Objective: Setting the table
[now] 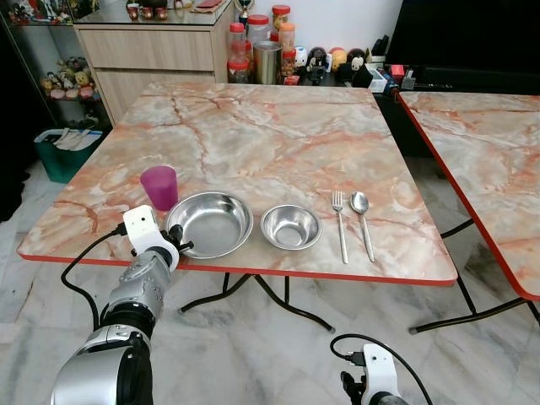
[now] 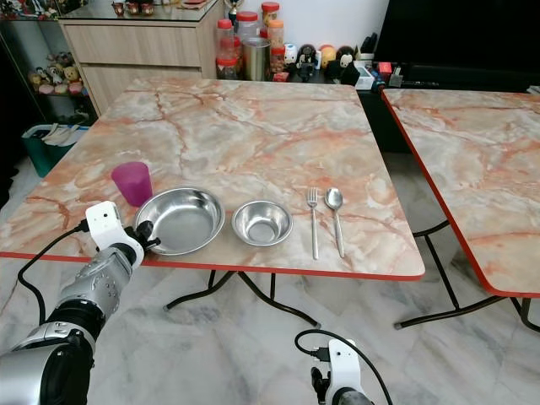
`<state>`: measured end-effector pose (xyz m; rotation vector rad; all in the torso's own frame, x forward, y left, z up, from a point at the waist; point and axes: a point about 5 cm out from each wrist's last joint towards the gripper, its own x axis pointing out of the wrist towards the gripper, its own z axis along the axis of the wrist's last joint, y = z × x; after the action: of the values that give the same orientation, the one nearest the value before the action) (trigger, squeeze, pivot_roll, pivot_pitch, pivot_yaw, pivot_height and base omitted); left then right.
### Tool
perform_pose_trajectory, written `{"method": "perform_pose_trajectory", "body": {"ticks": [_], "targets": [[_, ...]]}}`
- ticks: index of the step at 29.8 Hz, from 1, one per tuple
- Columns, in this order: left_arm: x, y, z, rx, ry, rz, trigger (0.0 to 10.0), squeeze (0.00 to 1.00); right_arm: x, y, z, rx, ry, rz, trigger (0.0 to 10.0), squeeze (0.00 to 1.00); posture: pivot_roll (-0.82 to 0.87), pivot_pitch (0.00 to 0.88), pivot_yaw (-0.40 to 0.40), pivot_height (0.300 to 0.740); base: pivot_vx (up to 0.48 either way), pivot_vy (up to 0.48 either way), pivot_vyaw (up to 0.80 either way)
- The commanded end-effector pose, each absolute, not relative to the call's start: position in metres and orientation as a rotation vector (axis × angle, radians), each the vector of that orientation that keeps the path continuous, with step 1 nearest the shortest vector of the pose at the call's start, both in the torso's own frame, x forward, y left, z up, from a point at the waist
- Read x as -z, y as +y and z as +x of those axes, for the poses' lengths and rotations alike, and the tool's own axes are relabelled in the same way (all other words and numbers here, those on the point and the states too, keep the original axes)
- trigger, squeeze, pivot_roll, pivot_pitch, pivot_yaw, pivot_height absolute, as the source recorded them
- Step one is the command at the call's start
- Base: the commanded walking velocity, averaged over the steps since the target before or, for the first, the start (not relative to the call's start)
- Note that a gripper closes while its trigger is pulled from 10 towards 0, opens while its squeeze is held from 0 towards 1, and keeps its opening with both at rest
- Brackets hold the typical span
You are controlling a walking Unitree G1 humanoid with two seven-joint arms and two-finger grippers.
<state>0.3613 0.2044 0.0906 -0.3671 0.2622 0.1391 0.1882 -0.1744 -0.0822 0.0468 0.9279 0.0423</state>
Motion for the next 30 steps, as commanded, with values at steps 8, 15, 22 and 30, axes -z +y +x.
{"method": "perform_pose_trajectory", "body": {"ticks": [8,15,22,30], "targets": [[-0.095,0.209,0.362,-0.159,0.243,-0.379,0.0,0.0,0.082,-0.174,0.19,-0.037,0.932,0.05,10.0,0.0,0.02,0.0,-0.023,0.74,0.0,0.0,0.0],[-0.114,0.204,0.36,-0.105,0.021,-0.528,2.3,0.0,0.081,-0.175,0.191,-0.039,0.927,0.046,10.0,0.0,0.02,0.0,-0.028,0.74,0.0,0.0,0.0],[-0.134,0.19,0.356,-0.02,-0.164,-0.675,10.0,0.0,0.081,-0.177,0.191,-0.041,0.928,0.042,10.0,0.0,0.02,0.0,-0.038,0.74,0.0,0.0,0.0],[-0.148,0.173,0.358,-0.021,-0.232,-0.666,10.0,0.0,0.08,-0.18,0.192,-0.038,0.921,0.039,10.0,0.0,0.01,0.0,-0.05,0.74,0.0,0.0,0.0]]}}
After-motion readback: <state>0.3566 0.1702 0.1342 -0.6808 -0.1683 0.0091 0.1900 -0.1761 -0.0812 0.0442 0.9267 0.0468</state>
